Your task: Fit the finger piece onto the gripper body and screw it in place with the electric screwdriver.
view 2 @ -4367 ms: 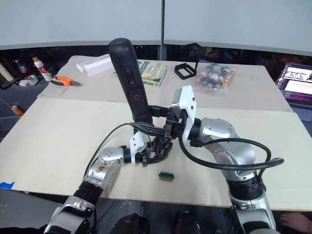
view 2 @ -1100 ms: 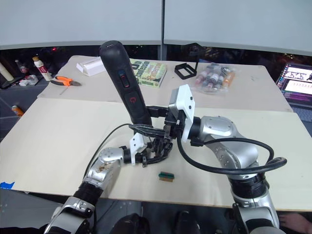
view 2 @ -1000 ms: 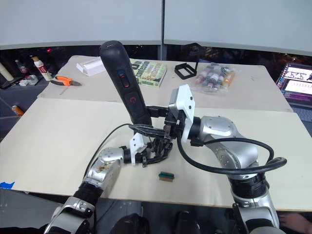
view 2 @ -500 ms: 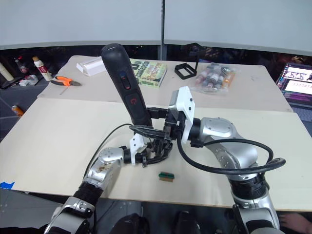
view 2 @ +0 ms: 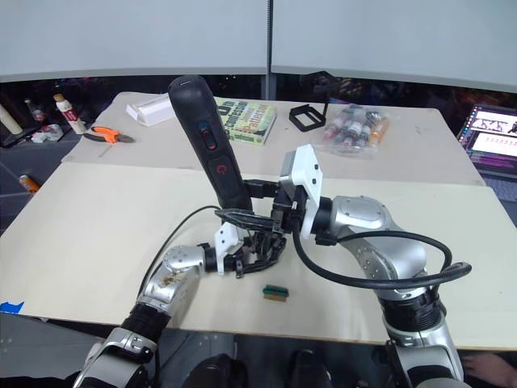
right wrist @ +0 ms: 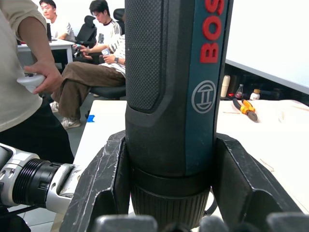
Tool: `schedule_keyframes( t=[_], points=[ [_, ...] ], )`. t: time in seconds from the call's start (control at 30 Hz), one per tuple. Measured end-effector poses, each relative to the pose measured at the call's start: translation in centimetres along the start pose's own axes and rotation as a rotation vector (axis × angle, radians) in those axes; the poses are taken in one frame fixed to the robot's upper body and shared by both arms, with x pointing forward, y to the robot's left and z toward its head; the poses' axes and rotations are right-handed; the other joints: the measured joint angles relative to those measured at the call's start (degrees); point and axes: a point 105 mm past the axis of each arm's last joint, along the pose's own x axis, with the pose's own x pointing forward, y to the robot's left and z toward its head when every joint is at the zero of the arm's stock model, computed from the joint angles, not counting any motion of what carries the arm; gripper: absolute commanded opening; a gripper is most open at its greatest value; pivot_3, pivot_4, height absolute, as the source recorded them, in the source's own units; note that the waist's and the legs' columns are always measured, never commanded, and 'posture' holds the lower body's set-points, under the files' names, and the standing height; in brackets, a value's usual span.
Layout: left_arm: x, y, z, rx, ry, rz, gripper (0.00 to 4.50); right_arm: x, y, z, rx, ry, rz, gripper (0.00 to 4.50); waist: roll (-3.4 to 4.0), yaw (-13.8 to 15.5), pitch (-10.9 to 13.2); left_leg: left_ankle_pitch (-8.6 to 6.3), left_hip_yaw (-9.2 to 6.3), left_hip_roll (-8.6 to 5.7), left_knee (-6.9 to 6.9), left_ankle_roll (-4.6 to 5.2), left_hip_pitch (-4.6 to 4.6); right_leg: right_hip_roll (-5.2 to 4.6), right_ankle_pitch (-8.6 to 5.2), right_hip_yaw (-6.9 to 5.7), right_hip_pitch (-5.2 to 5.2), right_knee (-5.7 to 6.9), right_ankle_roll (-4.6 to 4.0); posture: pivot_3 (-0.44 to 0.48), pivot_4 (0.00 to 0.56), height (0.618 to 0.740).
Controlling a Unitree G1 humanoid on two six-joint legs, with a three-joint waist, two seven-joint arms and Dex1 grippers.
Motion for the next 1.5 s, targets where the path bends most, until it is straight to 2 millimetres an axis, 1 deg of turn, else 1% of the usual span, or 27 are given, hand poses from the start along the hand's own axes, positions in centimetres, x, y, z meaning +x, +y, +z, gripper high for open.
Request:
schedule_keyframes(
  t=[0.4, 0.5, 0.83, 1.23, 1.5],
  points=[
    [0.0, 0.0, 0.0, -0.001, 0.001, 0.0, 2.33, 0.0, 0.0, -0.2, 0.007, -0.004, -0.005, 1.92, 0.0, 0.01, 0.0, 0.0, 0.0, 0.0, 0.0, 0.0, 0.01, 0.0, 0.0, 0.0, 0.01, 0.0, 0.0, 0.0, 0.15, 0.74],
    [0.0, -0.1, 0.0, 0.001, 0.002, -0.002, 2.33, 0.0, 0.2, -0.8, 0.025, -0.006, -0.014, 1.92, 0.0, 0.02, 0.0, 0.0, 0.0, 0.0, 0.0, 0.0, 0.0, 0.0, 0.0, 0.0, 0.01, 0.0, 0.0, 0.0, 0.15, 0.74],
    [0.0, 0.0, 0.0, 0.0, 0.004, -0.002, 2.33, -0.1, 0.2, -1.0, 0.016, -0.026, -0.034, 1.92, 0.01, -0.03, -0.01, 0.0, 0.0, 0.0, 0.0, 0.0, 0.02, 0.01, 0.0, 0.01, 0.02, 0.0, 0.0, 0.0, 0.15, 0.74],
    [-0.1, 0.0, -0.2, -0.009, 0.012, -0.001, 2.33, -1.3, -0.4, -1.9, 0.044, -0.075, -0.106, 1.92, 0.02, -0.08, -0.05, 0.0, -0.01, 0.01, -0.02, -0.01, 0.2, 0.01, -0.01, 0.02, 0.19, -0.01, 0.01, 0.0, 0.15, 0.74],
    [-0.1, 0.0, -0.3, -0.015, 0.016, -0.001, 2.33, -1.5, -0.4, -2.3, 0.051, -0.08, -0.13, 1.92, 0.03, -0.11, -0.13, -0.01, -0.02, 0.03, -0.04, -0.01, 0.26, 0.0, -0.03, 0.03, 0.24, -0.02, -0.01, 0.0, 0.15, 0.74]
  ],
)
